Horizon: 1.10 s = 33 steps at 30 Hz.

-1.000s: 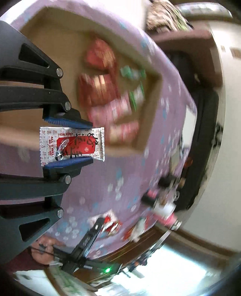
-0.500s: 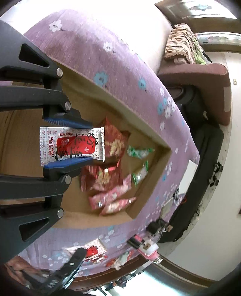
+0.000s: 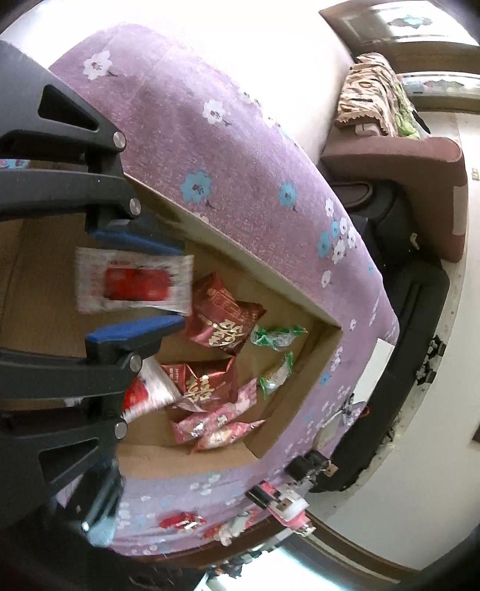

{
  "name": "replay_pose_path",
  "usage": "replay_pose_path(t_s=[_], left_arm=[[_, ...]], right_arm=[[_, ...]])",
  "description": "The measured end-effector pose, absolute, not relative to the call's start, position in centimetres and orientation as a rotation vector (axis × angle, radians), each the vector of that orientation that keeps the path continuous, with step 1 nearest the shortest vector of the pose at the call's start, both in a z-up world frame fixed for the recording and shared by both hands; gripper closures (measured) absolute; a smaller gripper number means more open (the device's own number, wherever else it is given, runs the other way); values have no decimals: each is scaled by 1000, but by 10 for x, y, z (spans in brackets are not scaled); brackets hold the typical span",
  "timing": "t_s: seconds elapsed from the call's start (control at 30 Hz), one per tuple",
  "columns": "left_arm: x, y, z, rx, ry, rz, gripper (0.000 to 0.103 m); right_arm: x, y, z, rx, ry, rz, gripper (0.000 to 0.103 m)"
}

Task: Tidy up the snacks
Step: 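Carry both white-and-red packets to the box and open both grippers, then grasp a red doll-print packet with the right gripper while the left grasps another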

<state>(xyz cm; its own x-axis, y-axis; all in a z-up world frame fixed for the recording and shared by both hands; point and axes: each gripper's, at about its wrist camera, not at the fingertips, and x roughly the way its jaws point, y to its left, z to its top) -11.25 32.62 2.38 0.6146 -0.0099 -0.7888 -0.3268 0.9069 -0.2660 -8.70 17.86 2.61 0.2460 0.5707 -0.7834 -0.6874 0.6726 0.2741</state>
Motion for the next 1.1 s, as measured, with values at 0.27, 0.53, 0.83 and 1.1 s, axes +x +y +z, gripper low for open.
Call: replay_pose_path(t_s=[0.27, 0.53, 0.83, 1.1], left_arm=[[-135, 336, 44, -493, 808, 212, 51], [-137, 318, 58, -473, 804, 194, 51], [-126, 252, 66, -372, 848, 68, 51], [-124, 183, 69, -285, 873, -128, 41]], right_arm=[[-106, 189, 32, -205, 952, 883, 71], [-107, 154, 58, -157, 866, 852, 51], [-82, 57, 80, -52, 802, 680, 41], [-30, -96, 89, 88, 768, 280, 41]])
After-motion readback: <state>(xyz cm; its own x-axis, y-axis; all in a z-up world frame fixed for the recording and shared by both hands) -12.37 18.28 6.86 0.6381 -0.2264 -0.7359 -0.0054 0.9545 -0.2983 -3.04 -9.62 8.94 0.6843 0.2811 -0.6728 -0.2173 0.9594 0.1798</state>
